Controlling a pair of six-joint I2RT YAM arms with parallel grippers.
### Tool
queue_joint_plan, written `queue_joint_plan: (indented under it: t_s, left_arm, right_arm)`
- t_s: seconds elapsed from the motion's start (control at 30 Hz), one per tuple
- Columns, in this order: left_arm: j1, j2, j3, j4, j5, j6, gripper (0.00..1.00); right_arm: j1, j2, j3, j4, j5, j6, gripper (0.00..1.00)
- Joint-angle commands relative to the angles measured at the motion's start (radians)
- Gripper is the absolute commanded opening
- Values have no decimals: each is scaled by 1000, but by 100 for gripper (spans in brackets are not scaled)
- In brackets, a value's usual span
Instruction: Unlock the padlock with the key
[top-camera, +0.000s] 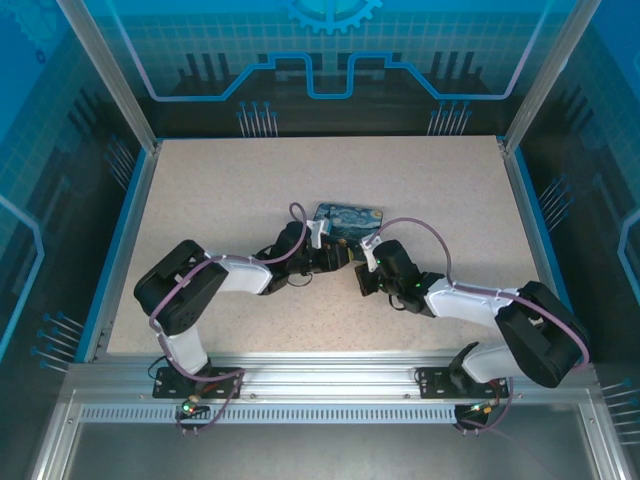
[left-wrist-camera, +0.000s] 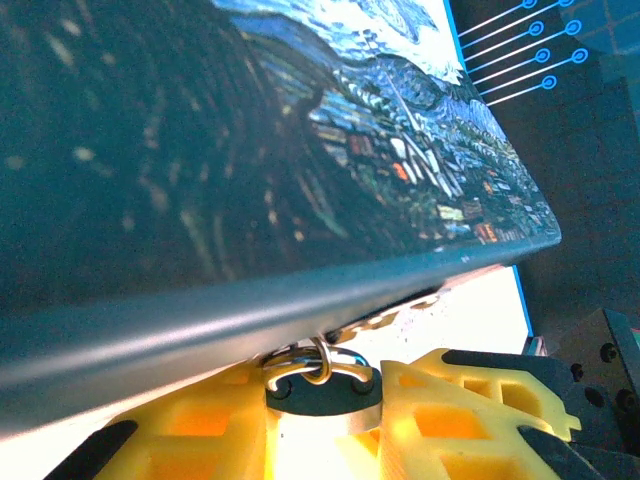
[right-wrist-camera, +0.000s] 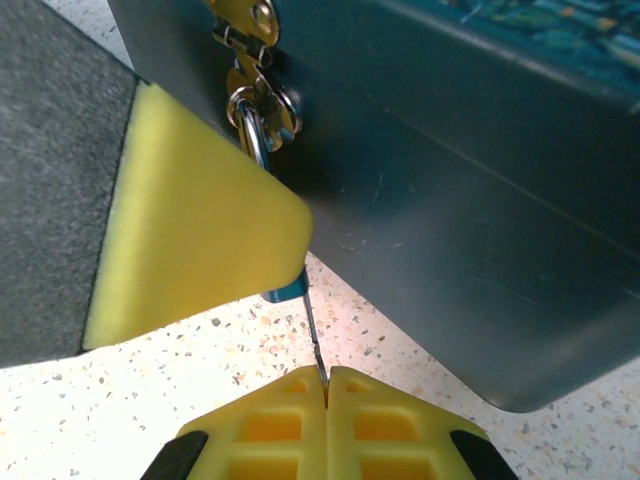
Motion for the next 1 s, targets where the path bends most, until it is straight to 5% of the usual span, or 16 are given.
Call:
queue_joint_plan:
  t_s: [0.0, 0.97]
  left_arm:
    - [-7, -36, 34, 37, 24, -8, 26]
    - [-11, -40, 37, 36, 28, -17, 26]
  right_arm:
    - [9, 7, -4, 40, -12, -3, 0]
    - [9, -49, -24, 85, -7, 2, 0]
